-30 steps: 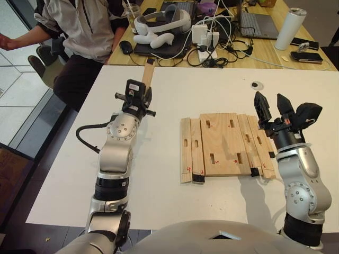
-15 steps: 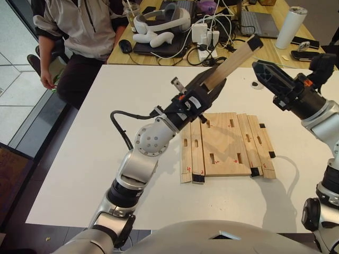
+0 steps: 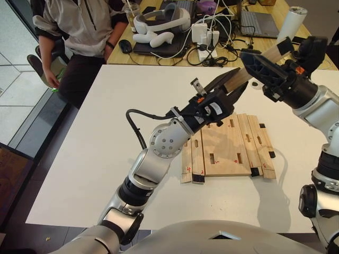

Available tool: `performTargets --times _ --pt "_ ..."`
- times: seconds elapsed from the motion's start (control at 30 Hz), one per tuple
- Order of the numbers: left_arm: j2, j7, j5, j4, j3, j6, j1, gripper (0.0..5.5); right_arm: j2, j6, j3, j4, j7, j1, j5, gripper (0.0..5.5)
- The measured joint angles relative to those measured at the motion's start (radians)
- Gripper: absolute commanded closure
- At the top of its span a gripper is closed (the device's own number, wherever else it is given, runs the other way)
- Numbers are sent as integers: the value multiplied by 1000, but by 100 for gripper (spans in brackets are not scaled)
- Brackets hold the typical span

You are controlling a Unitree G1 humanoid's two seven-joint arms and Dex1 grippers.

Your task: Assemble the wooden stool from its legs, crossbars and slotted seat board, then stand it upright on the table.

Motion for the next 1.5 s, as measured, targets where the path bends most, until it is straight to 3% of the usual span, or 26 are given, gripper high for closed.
performTargets --times 0.6,0.77,0.8,1.0,1.13,1.3,1.5 --pt "13 -9 17 21 25 -25 4 421 -70 13 28 49 157 -22 -88 508" --pt "21 -14 26 24 25 -42 6 421 -70 13 29 60 180 -22 -93 511" --pt "21 -15 27 24 25 -44 7 378 -70 14 29 62 183 -22 -93 512" --pt "40 -47 -1 22 27 -84 36 286 -73 15 28 59 182 -21 -105 512" --pt "50 -63 7 15 20 -76 54 275 -64 -1 16 36 132 1 -131 512" --pt "68 -58 -24 -42 110 29 156 275 -70 -41 0 -150 -132 230 -355 512" --pt "35 -12 -66 -88 210 172 192 275 42 -6 148 -511 -507 505 -579 512"
